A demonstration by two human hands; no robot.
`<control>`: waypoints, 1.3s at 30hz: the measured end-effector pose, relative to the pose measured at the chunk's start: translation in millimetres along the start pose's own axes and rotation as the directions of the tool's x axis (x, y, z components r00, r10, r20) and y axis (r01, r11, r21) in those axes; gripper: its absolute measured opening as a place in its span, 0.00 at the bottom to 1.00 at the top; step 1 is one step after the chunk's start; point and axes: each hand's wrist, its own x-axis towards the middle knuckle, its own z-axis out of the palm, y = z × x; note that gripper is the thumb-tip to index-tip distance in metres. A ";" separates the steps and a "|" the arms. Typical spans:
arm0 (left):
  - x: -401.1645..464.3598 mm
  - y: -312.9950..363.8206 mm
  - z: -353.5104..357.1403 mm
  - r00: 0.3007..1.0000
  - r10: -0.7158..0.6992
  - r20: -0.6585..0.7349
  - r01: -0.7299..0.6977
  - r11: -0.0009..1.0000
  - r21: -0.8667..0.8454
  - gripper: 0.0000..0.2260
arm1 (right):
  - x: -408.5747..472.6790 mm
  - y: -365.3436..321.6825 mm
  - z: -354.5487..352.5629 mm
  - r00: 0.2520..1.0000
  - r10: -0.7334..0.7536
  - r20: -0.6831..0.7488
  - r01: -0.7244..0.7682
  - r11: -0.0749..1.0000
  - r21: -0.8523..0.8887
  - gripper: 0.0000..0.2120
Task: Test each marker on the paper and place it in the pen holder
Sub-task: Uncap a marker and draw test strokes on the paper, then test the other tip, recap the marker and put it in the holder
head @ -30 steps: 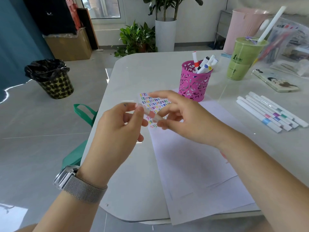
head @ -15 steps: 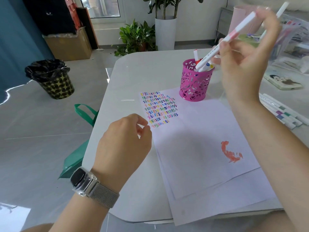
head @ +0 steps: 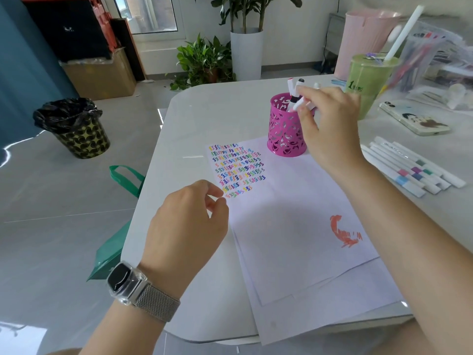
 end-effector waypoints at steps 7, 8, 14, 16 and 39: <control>0.8 -0.9 0.2 1.000 0.018 -0.007 -0.018 1.000 0.003 0.07 | -0.2 0.4 -18.2 0.989 0.048 0.138 -0.064 0.991 0.114 0.24; 1.0 -1.3 0.3 1.000 0.018 -0.008 -0.018 1.000 0.002 0.07 | -0.7 1.2 -28.1 0.990 0.077 0.115 -0.093 0.986 0.137 0.23; -0.9 1.5 3.4 0.999 0.041 0.022 -0.041 0.999 0.007 0.07 | -25.0 49.5 -73.2 0.823 0.480 0.305 -0.470 0.876 -0.109 0.14; -2.2 3.5 5.0 0.998 0.048 0.034 -0.048 0.999 0.006 0.07 | -32.4 67.3 -78.3 0.787 0.532 0.311 -0.467 0.844 -0.263 0.20; -6.0 7.4 11.2 0.994 0.091 0.055 -0.092 0.995 0.024 0.06 | -29.3 63.3 -59.5 0.656 0.644 0.393 -0.404 0.740 -0.538 0.10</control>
